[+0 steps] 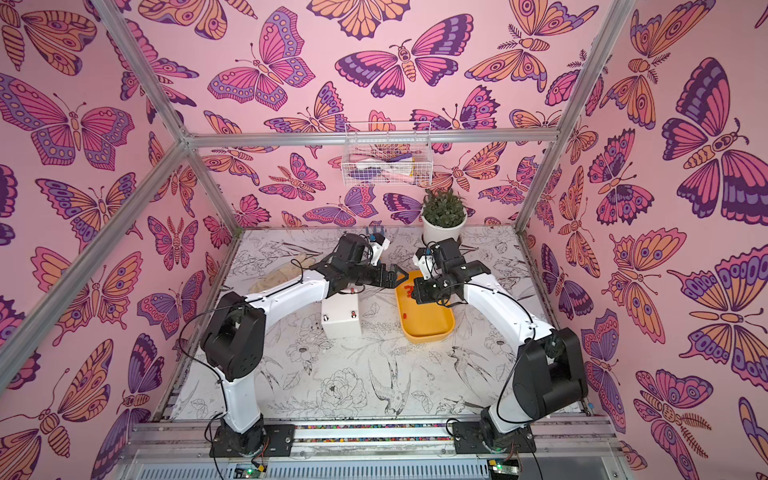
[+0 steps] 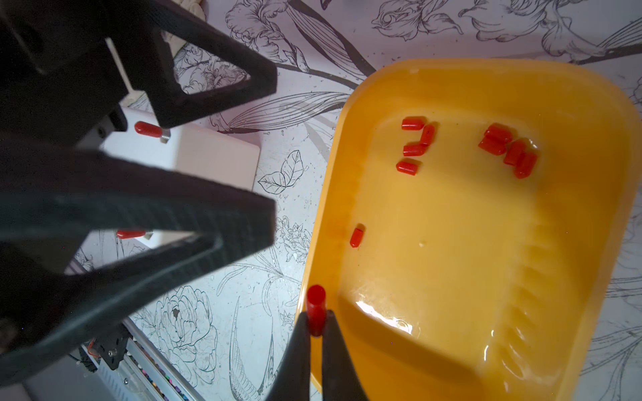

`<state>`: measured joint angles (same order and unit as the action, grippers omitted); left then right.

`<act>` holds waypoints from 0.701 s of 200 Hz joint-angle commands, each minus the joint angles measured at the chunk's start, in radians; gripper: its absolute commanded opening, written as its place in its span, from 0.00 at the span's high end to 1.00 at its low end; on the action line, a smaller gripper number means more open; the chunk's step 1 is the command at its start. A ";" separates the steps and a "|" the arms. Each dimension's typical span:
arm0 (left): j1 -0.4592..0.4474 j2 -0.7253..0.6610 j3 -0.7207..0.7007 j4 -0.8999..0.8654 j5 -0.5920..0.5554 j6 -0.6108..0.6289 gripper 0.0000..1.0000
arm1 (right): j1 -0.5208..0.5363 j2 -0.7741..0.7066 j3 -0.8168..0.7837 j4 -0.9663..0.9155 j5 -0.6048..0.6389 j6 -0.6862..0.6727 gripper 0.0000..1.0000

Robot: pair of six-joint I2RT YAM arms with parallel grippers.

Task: Cover the protruding screws with screw protection sleeves
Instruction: Pick up the screw protection sleeve from the storage box.

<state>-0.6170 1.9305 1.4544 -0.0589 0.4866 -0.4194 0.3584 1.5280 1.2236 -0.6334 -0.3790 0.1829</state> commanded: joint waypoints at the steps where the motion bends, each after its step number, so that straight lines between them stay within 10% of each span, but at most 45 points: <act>1: -0.019 0.017 0.024 0.011 0.025 0.010 0.00 | -0.007 -0.035 -0.007 0.014 -0.006 0.002 0.90; 140: -0.042 0.038 0.025 0.010 0.022 0.001 0.00 | -0.007 -0.072 -0.021 0.031 -0.003 0.006 0.90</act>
<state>-0.6495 1.9465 1.4715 -0.0532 0.4953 -0.4206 0.3584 1.4883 1.2087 -0.6125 -0.3790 0.1833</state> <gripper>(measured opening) 0.996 0.102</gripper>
